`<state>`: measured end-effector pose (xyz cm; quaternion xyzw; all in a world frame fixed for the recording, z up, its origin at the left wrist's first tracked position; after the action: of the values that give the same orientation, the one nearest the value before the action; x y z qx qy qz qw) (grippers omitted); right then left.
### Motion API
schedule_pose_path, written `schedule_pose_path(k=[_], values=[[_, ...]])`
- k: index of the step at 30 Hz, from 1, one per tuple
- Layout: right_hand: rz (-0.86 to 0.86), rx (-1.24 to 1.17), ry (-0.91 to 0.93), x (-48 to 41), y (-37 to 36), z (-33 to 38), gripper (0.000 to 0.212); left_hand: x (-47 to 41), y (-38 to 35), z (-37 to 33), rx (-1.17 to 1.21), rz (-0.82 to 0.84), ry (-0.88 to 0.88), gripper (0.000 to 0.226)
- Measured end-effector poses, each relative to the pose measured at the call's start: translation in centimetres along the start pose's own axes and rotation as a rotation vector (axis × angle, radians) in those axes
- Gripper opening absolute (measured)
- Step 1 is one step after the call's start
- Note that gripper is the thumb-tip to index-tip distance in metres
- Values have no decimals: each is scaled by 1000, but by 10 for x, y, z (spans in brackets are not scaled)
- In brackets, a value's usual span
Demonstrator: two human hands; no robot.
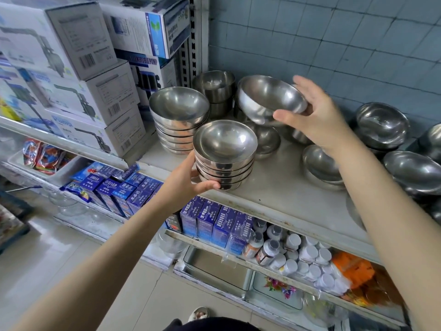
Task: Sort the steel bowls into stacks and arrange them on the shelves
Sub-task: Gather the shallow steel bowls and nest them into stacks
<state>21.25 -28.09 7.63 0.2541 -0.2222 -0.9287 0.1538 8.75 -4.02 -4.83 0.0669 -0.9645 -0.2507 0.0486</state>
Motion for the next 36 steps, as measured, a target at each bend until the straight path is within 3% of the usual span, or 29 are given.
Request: schedule_pose_path(k=[6, 13, 19, 23, 28, 30, 36], values=[[222, 72, 75, 24, -61, 39, 119, -1, 1, -1, 27, 10, -22, 79], [257, 158, 12, 33, -76, 27, 121, -2, 1, 0, 35, 29, -18, 88], [325, -14, 19, 28, -70, 18, 134, -1, 0, -2, 6, 26, -21, 94], [167, -129, -107, 16, -32, -17, 108, -1, 0, -2, 16, 16, -19, 92], [412, 138, -133, 14, -18, -67, 60, 0, 0, -1, -3, 10, 2, 92], [498, 266, -133, 17, -23, -74, 52, 1, 0, -1, 5, 10, 15, 92], [445, 430, -65, 24, -18, -74, 27, 0, -1, -2, 12, 0, 11, 92]])
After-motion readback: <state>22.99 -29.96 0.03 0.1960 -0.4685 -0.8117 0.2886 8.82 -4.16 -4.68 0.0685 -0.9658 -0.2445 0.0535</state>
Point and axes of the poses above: each hand's wrist, its own x-axis away from the middle knuckle, its own y-axis out of the back of the hand, z = x × y, the point moved 5 cm from there along -x, towards the middle knuckle, and after that the axes turned 10 degrees about y, right-handed, at the moved point
